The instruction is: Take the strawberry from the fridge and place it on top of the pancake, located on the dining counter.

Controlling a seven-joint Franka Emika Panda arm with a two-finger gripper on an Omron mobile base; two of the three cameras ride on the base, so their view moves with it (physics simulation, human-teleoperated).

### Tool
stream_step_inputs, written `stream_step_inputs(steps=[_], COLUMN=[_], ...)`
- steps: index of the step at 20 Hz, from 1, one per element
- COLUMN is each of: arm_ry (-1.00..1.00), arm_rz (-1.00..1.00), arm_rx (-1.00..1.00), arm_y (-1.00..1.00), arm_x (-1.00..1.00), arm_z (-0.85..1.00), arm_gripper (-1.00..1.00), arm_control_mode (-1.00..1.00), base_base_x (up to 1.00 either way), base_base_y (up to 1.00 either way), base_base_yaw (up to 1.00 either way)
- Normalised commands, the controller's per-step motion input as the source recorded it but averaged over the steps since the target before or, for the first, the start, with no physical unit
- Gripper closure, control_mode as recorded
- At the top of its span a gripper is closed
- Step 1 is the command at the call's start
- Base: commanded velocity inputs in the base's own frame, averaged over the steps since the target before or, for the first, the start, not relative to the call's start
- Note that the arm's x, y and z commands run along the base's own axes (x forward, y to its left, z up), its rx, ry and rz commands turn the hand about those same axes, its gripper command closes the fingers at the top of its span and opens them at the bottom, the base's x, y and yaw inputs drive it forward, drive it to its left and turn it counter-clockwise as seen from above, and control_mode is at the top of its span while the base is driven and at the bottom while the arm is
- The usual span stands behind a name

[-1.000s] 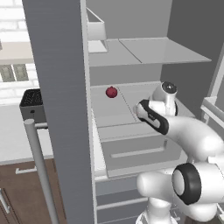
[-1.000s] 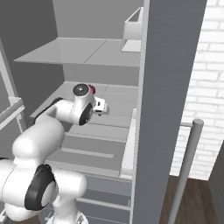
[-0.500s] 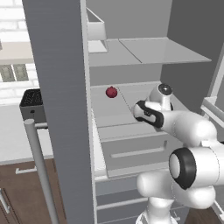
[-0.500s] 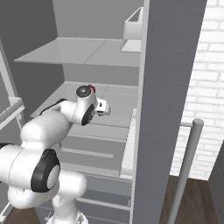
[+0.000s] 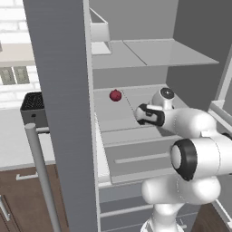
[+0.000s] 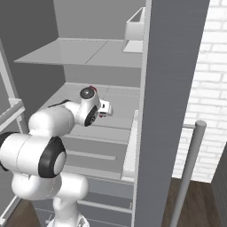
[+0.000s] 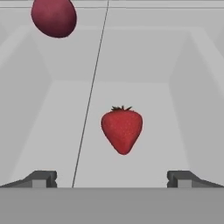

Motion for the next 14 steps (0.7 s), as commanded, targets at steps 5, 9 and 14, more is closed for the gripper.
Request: stream_step_inputs(steps=[5,9,14], arm_ry=[0.00,0.00,0.03], arm_rz=[0.00,0.00,0.00], arm_rx=[0.00,0.00,0.00], arm_y=[0.00,0.00,0.00], arm_x=[0.24,0.24,0.20], arm_z=[-0.11,-0.11,-0.19], arm_gripper=[-1.00,-1.00,-1.00], arm_control_mode=[-1.00,-1.00,-1.00], base_base_x=[0.00,0.00,0.00], base_base_y=[0.00,0.00,0.00], base_base_yaw=[0.00,0.00,0.00])
